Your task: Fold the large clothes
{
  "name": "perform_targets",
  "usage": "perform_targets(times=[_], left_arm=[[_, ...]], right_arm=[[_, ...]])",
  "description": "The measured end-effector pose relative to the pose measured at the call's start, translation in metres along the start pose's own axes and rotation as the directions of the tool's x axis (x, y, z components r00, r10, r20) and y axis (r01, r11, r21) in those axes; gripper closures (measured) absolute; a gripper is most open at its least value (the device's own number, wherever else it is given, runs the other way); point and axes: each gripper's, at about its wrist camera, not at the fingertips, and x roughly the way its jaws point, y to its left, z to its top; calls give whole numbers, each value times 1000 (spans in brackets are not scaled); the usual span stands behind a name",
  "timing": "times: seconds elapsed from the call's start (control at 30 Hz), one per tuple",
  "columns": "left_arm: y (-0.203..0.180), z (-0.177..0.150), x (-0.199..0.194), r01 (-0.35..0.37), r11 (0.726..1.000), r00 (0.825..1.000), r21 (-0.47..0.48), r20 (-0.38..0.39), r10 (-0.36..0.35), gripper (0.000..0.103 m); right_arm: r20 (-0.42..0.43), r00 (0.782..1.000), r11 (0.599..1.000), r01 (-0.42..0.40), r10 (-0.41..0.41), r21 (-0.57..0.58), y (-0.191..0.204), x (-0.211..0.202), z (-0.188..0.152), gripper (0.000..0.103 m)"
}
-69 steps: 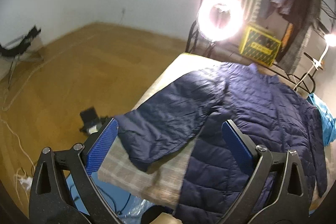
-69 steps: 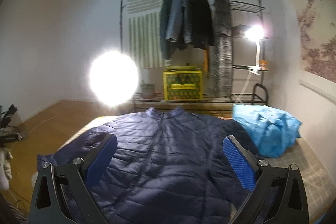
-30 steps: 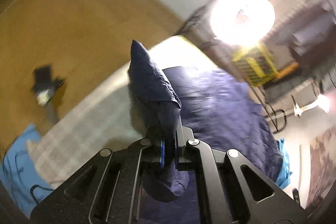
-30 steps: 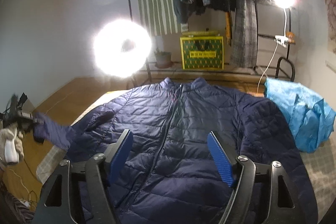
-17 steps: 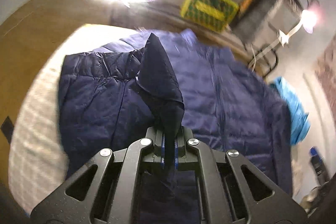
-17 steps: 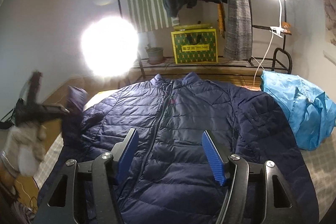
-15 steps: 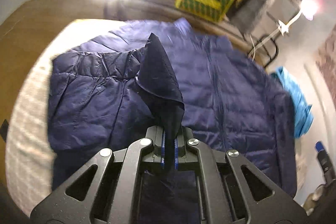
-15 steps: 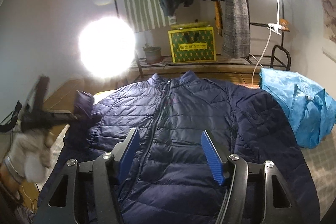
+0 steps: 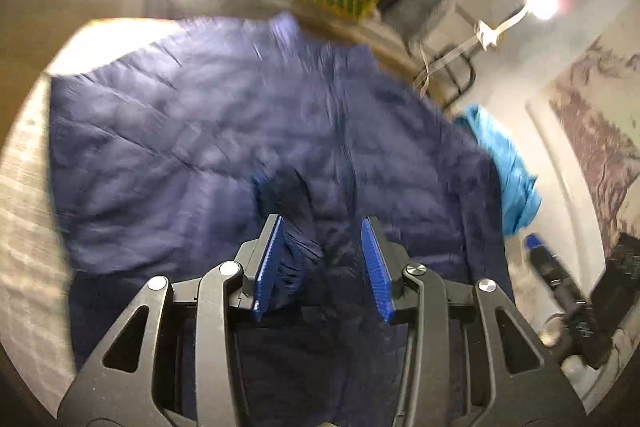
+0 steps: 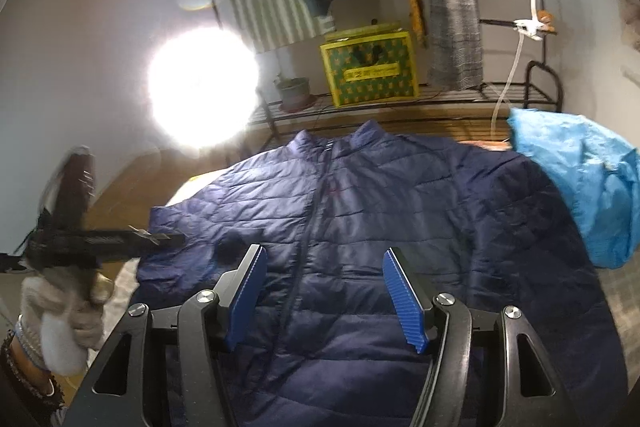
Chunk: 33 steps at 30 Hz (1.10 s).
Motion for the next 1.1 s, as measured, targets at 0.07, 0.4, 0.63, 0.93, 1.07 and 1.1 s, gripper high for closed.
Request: perform_targets(times=[0.07, 0.4, 0.63, 0.93, 1.07, 1.1], left_arm=[[14, 4, -20, -62, 998, 996, -22, 56, 64, 62], [120, 9, -40, -280, 933, 951, -225, 67, 302, 62], [177, 9, -49, -317, 886, 933, -339, 55, 355, 62], [201, 9, -28, -344, 866, 929, -362, 3, 371, 62], [199, 9, -14, -344, 869, 932, -356, -16, 362, 62], [197, 10, -11, -347, 870, 931, -350, -19, 364, 62]], right_arm=[[-24, 999, 999, -28, 28, -28, 13, 10, 2, 37], [-203, 975, 974, -126, 88, -187, 101, 105, -9, 15], [-266, 961, 911, -36, -82, -411, 156, 180, -34, 17], [-262, 960, 921, -16, -95, -390, 134, 205, -14, 90], [-199, 976, 943, 14, -85, -332, 116, 199, 6, 101], [-188, 979, 949, 19, -82, -316, 111, 198, 10, 102]])
